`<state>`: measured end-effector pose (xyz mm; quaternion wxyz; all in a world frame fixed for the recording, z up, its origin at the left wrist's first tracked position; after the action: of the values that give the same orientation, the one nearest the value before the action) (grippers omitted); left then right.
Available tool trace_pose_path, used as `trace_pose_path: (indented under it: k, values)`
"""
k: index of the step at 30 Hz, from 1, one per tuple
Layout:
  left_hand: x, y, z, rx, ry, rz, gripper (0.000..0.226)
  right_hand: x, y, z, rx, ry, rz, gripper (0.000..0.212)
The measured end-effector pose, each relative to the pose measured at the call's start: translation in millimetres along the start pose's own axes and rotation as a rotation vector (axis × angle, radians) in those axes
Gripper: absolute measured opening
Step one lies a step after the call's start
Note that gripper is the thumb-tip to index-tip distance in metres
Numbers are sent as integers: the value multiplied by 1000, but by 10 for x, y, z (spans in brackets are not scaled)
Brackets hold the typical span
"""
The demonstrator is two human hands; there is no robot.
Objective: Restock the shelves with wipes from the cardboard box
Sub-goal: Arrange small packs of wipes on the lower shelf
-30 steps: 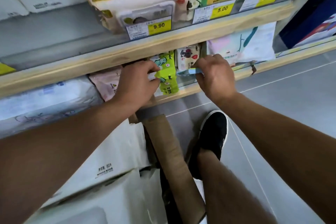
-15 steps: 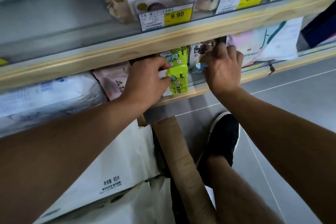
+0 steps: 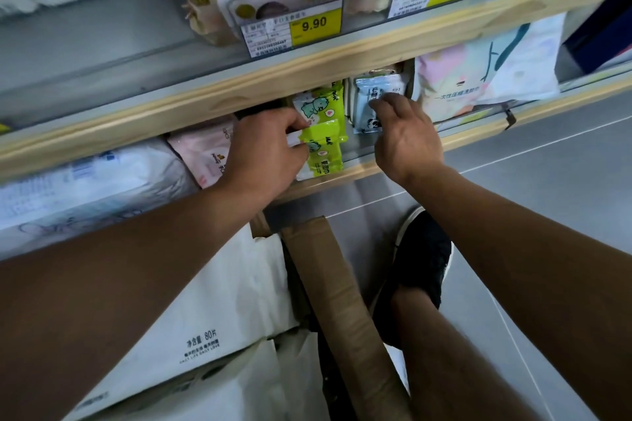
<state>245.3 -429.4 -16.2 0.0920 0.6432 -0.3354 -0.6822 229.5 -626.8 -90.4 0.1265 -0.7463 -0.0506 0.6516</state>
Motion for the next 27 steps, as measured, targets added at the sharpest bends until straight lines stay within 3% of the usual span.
trace_pose_path:
  k: [12,21,27]
  values:
    - [39,73,17,6,5,-32,27,-4,46,38,-74,-138,-54,59]
    - [72,173,12,0,235,-67,19,-161,23,243,-48,-129,-60,62]
    - [372,72,-36,-26,210,-138,23,-97,29,428,-7,-162,-66,67]
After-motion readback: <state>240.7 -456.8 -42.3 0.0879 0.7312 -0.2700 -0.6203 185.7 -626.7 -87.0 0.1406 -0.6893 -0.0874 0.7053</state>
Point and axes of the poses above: each hand's wrist, its own z-axis away from the middle knuckle, its own x-axis out of the palm, y = z × x, the point moved 6 cm from there along -z, towards the middle knuckle, and after that the axes turned 1 degree about x, right-handed, at the moved point
